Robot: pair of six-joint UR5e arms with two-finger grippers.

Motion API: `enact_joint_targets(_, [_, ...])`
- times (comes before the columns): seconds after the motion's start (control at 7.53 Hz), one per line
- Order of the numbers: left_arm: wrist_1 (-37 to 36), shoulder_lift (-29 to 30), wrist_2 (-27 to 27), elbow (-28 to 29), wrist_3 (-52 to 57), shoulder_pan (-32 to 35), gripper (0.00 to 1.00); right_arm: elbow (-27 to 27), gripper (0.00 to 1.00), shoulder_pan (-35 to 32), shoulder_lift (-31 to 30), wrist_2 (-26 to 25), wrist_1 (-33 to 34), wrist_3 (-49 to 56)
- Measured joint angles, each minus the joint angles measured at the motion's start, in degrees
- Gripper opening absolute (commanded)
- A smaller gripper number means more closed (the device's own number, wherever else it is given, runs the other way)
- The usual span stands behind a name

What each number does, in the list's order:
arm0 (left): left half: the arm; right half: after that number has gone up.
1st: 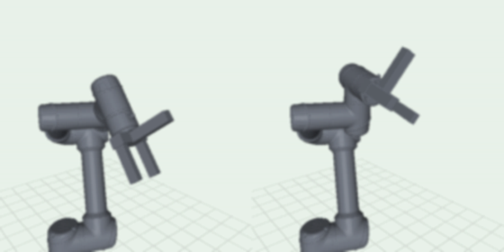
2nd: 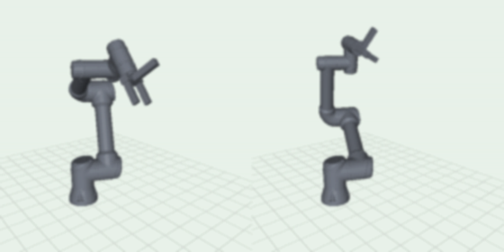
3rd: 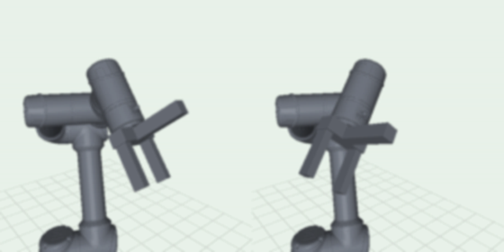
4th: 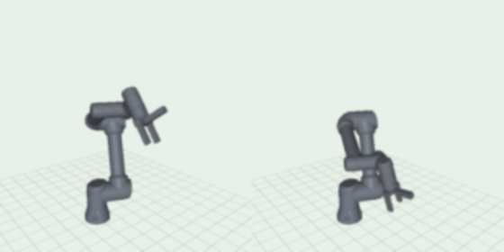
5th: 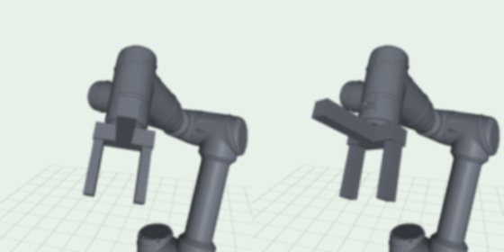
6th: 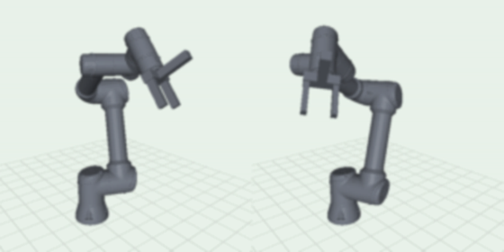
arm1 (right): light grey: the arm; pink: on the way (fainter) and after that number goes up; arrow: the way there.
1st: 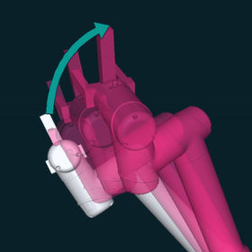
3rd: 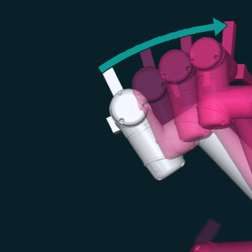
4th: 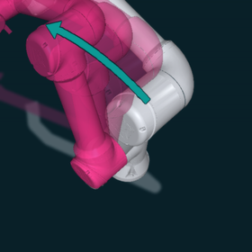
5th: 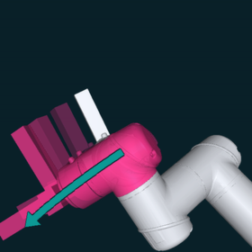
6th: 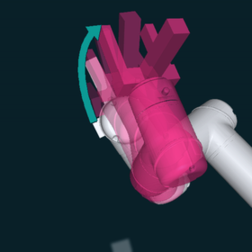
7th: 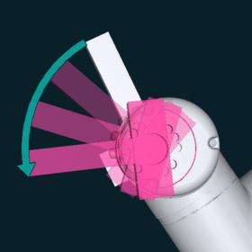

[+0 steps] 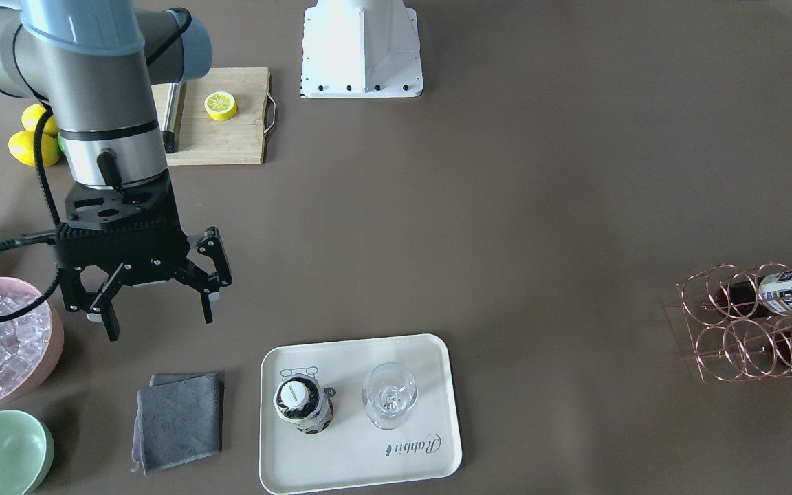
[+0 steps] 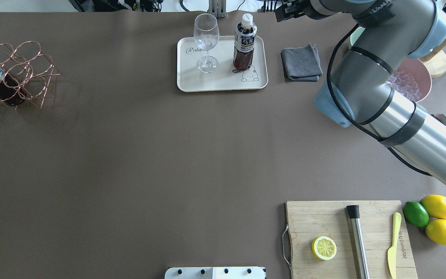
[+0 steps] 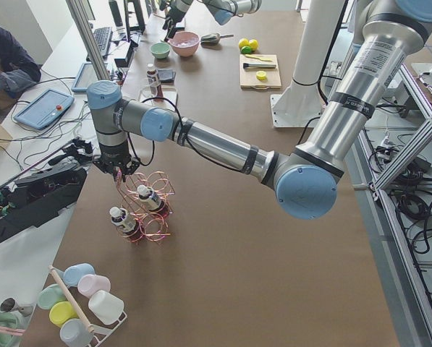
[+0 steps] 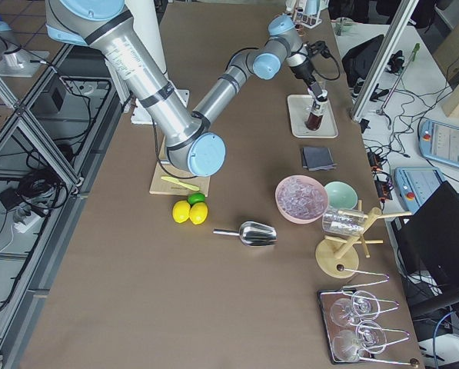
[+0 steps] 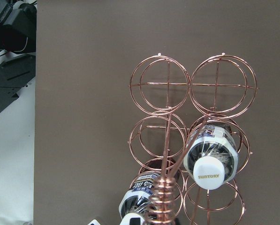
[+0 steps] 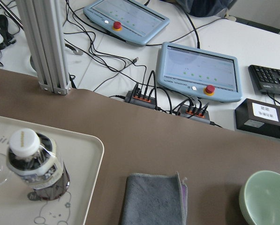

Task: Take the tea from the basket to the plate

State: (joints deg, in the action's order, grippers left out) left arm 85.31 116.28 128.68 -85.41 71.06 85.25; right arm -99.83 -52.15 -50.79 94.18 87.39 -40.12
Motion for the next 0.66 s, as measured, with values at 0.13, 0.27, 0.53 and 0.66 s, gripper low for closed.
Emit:
enact_joint_targets(0.13, [-0.09, 0.0, 0.08, -0.23, -0.07, 0.0, 0.0, -4.33, 1.0, -2.99, -3.68, 4.75, 5.98, 0.13])
enact_joint_targets(0.27, [-0.12, -0.04, 0.51, -0.33, -0.11, 0.0, 0.48, -7.21, 1.0, -6.65, -9.11, 10.38, 8.4, 0.76])
enact_joint_targets(0.53, [-0.17, -0.15, 1.43, -0.41, -0.49, -0.05, 0.98, -8.99, 1.0, -15.97, -20.53, 20.52, 12.07, 11.97])
enact_joint_targets(0.66, [-0.18, -0.3, 2.2, -0.62, -1.54, -0.08, 0.98, -9.1, 1.0, -20.01, -25.21, 23.21, 15.52, 19.03])
